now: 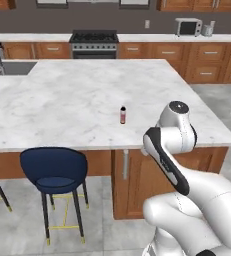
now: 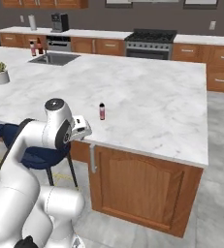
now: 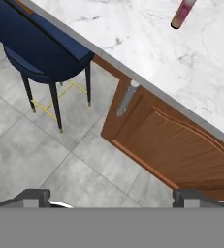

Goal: Place the large bottle from the dining counter next to the other large bottle outside the sink, and place the small bottle from the dining counter next to the other small bottle inside the sink.

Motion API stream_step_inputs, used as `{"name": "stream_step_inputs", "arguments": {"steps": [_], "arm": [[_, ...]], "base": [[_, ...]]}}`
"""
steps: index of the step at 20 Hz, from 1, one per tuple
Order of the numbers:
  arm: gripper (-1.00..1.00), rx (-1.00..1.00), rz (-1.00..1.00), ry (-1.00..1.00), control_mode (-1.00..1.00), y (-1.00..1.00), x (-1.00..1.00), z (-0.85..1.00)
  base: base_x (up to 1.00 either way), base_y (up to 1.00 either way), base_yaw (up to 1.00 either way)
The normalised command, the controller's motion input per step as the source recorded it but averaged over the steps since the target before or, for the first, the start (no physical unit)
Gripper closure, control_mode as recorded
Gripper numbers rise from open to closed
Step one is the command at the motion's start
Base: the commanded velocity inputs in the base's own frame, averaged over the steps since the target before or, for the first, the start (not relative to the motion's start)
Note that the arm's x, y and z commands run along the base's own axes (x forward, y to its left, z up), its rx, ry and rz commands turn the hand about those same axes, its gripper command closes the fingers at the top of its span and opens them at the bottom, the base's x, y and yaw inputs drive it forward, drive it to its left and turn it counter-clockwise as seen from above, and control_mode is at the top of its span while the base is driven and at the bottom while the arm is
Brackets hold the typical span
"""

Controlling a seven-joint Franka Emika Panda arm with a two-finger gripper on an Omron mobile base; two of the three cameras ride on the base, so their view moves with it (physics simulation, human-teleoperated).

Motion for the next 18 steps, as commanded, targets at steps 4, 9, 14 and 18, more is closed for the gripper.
{"name": "stream_step_inputs", "arguments": {"steps": [4,9,14,18], "arm": [[-1.00,0.00,0.00,0.00,1.00,0.00,0.00,0.00],[-1.00,0.00,0.00,0.00,1.00,0.00,0.00,0.00],[-1.00,0.00,0.00,0.00,1.00,0.00,0.00,0.00],[-1.00,0.00,0.00,0.00,1.00,0.00,0.00,0.00]], "base": [[0.09,0.33,-0.04],[0.14,0.01,-0.01],[0.32,0.00,-0.07],[0.50,0.00,-0.09]]}}
